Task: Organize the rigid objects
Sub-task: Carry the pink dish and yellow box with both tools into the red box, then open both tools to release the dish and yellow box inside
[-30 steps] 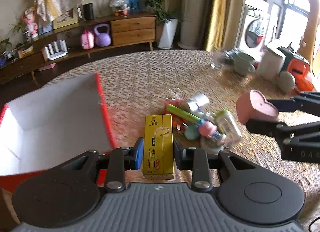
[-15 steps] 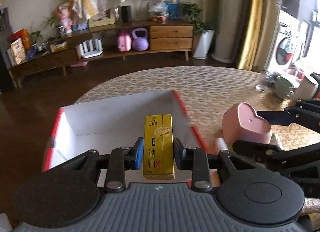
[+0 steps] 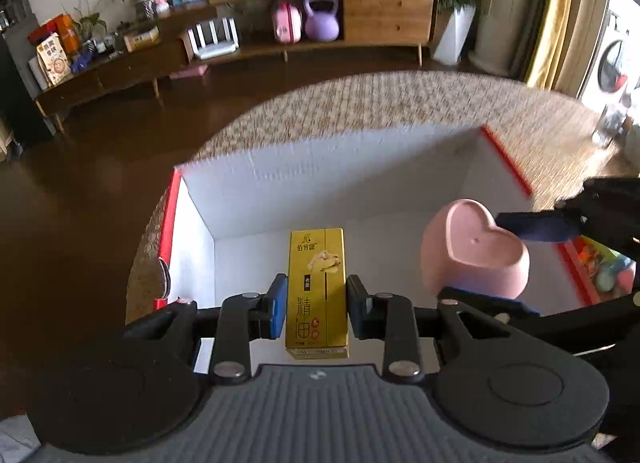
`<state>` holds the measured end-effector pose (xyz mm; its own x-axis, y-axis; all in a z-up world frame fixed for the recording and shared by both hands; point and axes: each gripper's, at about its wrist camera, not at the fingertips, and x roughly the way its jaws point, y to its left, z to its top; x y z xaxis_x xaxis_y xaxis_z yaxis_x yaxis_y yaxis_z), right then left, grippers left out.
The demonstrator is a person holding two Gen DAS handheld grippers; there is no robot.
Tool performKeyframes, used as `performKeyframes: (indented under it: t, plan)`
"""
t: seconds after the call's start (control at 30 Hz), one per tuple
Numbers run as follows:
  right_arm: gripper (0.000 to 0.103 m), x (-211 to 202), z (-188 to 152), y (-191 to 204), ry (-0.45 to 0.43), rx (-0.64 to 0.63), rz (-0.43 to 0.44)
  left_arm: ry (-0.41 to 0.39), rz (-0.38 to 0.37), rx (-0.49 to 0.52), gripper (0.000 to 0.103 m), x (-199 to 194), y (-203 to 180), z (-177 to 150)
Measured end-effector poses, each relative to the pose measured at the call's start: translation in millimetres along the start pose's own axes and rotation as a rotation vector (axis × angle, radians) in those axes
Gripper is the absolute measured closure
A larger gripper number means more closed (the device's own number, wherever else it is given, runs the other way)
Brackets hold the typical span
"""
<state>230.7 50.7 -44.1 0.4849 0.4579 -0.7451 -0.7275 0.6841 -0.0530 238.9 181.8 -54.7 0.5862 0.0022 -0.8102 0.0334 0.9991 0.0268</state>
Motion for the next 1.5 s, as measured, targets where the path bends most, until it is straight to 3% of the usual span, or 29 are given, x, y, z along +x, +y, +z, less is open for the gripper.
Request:
performKeyframes:
  t: [0.33, 0.63, 0.93, 1.03, 1.5]
  plan:
    - [0.047, 54.4, 3.8, 8.7, 0.192, -0.006, 0.023, 0.157, -0.034, 0.067, 0.073, 48.8, -1.0, -0.6]
    - [0.047, 71.8, 5.6, 10.5, 0.288, -0.01, 0.007, 0.32, -0.107, 0.079, 0.073, 74.0, 4.7, 5.1]
    - [0.041, 81.1, 8.4, 9.4, 0.34, -0.006, 0.016, 0.393, -0.122, 0.085, 0.073, 80.0, 4.2, 2.9]
    - [0.034, 74.2, 7.2, 10.5, 0.312, -0.008, 0.02, 0.383, -0.133, 0.055, 0.073, 75.9, 8.2, 1.7]
    - [0.033, -12.1, -2.1, -0.5, 0.101, 0.063, 0.045, 0.194, -0.132, -0.005, 0.073, 5.4, 12.4, -8.3]
